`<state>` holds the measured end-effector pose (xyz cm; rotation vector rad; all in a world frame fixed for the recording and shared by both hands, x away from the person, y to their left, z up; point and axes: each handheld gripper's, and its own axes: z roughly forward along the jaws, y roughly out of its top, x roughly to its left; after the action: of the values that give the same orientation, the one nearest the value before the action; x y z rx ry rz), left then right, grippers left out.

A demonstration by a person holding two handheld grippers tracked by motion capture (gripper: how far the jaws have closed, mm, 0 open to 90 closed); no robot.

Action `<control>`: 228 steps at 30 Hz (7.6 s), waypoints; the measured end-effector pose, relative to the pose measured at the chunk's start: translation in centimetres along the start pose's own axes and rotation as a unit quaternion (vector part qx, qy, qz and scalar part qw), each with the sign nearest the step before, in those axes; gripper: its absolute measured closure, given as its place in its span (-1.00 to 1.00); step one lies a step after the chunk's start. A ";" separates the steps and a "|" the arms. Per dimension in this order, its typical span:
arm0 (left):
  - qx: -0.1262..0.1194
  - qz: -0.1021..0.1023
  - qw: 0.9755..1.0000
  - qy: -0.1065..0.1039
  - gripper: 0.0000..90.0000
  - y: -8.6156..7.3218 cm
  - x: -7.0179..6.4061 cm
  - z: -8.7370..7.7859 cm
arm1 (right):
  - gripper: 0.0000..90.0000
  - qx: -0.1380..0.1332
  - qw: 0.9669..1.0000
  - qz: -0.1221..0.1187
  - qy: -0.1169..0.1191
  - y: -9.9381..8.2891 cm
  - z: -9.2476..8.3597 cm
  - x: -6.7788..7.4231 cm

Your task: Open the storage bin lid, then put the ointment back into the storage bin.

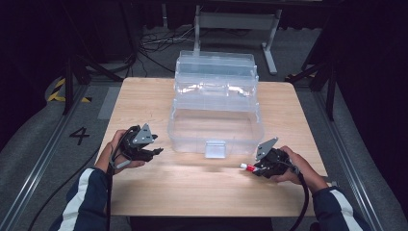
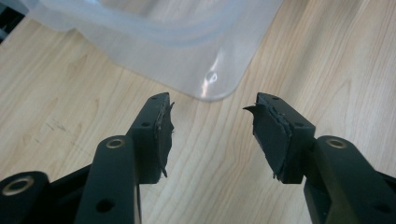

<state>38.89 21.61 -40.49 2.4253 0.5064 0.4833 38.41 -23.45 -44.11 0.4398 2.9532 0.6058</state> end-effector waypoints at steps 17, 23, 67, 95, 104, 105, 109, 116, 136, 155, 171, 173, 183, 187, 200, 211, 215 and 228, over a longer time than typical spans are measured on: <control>0.023 -0.069 0.997 -0.010 -0.31 -4.1 -0.7 2.1 | 0.58 -0.014 0.999 0.028 -0.013 -1.8 -1.3 -1.1; 0.025 -0.099 0.995 -0.019 -0.43 -5.8 -1.1 2.7 | 0.57 -0.017 0.999 0.041 -0.019 -2.5 -1.8 -1.5; -0.020 -0.122 0.991 -0.050 -0.68 -7.8 -1.5 3.6 | 0.57 -0.065 0.994 0.036 -0.076 -1.7 -7.3 -3.0; -0.020 -0.122 0.991 -0.050 -0.68 -7.8 -1.5 3.6 | 0.57 -0.055 0.992 -0.008 -0.117 3.6 -11.8 -4.7; -0.020 -0.122 0.991 -0.050 -0.68 -7.8 -1.5 3.6 | 0.57 -0.041 0.992 -0.027 -0.114 6.0 -11.8 -5.2; -0.019 -0.122 0.991 -0.050 -0.68 -7.8 -1.5 3.6 | 0.57 -0.039 0.992 -0.028 -0.114 6.2 -11.8 -5.2; -0.020 -0.122 0.991 -0.051 -0.68 -7.8 -1.5 3.6 | 0.57 -0.032 0.993 -0.035 -0.112 7.3 -11.5 -5.5; -0.020 -0.122 0.991 -0.051 -0.68 -7.8 -1.5 3.6 | 0.57 -0.024 0.993 -0.045 -0.107 8.9 -11.0 -5.6; -0.020 -0.122 0.991 -0.051 -0.69 -7.8 -1.5 3.6 | 0.57 0.002 0.994 -0.071 -0.083 12.3 -8.4 -6.0; -0.020 -0.123 0.991 -0.051 -0.68 -7.8 -1.5 3.6 | 0.57 0.031 0.995 -0.076 -0.057 14.3 -4.8 -6.9; -0.020 -0.122 0.991 -0.051 -0.68 -7.8 -1.5 3.6 | 0.57 0.064 0.995 -0.074 -0.032 14.5 -1.6 -8.0; -0.019 -0.122 0.991 -0.051 -0.68 -7.8 -1.5 3.6 | 0.57 0.065 0.995 -0.076 -0.030 14.4 -1.2 -8.0; -0.020 -0.122 0.991 -0.050 -0.69 -7.8 -1.5 3.6 | 0.57 0.081 0.994 -0.073 -0.016 13.9 -0.4 -8.2; -0.020 -0.122 0.991 -0.051 -0.69 -7.8 -1.5 3.6 | 0.57 0.087 0.993 -0.073 -0.014 13.7 -0.2 -8.2; -0.020 -0.122 0.991 -0.051 -0.69 -7.8 -1.5 3.6 | 0.56 0.099 0.992 -0.079 -0.007 13.4 0.2 -7.9; -0.020 -0.123 0.991 -0.049 -0.69 -7.8 -1.5 3.6 | 0.49 0.093 0.992 -0.083 -0.013 13.3 -0.5 -7.9; -0.020 -0.123 0.991 -0.050 -0.69 -7.8 -1.5 3.6 | 0.44 0.076 0.994 -0.072 -0.023 13.0 -1.1 -8.1; -0.003 -0.132 0.990 -0.041 -0.67 -7.3 -1.6 3.5 | 0.26 -0.058 0.996 -0.019 -0.070 10.5 -4.4 -8.0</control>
<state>37.35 24.58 -48.07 2.3159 0.7738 0.2699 48.11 -18.26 -35.62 0.3976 2.7711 0.7064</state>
